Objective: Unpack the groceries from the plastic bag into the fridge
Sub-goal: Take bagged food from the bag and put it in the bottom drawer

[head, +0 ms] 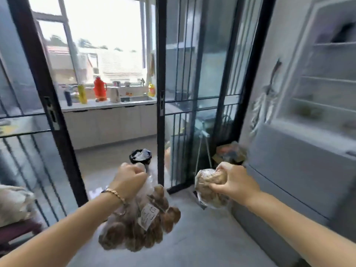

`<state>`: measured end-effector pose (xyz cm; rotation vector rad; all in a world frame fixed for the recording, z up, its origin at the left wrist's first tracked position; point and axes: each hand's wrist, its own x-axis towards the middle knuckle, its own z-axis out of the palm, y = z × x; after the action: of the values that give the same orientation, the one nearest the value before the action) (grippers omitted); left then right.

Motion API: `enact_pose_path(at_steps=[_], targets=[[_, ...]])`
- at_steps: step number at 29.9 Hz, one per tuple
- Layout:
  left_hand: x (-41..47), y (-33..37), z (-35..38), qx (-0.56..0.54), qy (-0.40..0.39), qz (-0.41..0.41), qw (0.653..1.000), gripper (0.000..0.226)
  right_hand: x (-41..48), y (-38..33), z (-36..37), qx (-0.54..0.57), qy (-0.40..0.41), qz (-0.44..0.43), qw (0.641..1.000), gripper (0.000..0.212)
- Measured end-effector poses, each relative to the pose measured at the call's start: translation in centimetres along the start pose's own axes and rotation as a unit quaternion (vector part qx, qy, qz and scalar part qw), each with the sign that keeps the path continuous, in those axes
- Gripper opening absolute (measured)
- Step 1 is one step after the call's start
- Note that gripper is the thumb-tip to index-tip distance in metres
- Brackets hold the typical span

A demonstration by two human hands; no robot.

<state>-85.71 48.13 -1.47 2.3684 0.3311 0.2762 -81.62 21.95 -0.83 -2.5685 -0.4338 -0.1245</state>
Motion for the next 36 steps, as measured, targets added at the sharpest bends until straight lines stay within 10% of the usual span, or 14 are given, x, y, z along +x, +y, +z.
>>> enact_pose_path(at_steps=[16,25,36], targets=[[29.5,28.8,29.6,-0.067,-0.231,0.232,0.943,0.029,16.4,26.0,-16.6,-0.066,0.242,0.304,0.919,0.036],[39.6,45.3,40.7,-0.062,-0.225,0.409,0.882,0.027,24.3,36.1,-23.3,-0.072,0.351,0.350,0.865,0.033],[44.7,60.8,58.0,-0.100,-0.324,0.320,0.885,0.030,31.9,50.9,-30.5,-0.097,0.409,0.373,0.827,0.030]])
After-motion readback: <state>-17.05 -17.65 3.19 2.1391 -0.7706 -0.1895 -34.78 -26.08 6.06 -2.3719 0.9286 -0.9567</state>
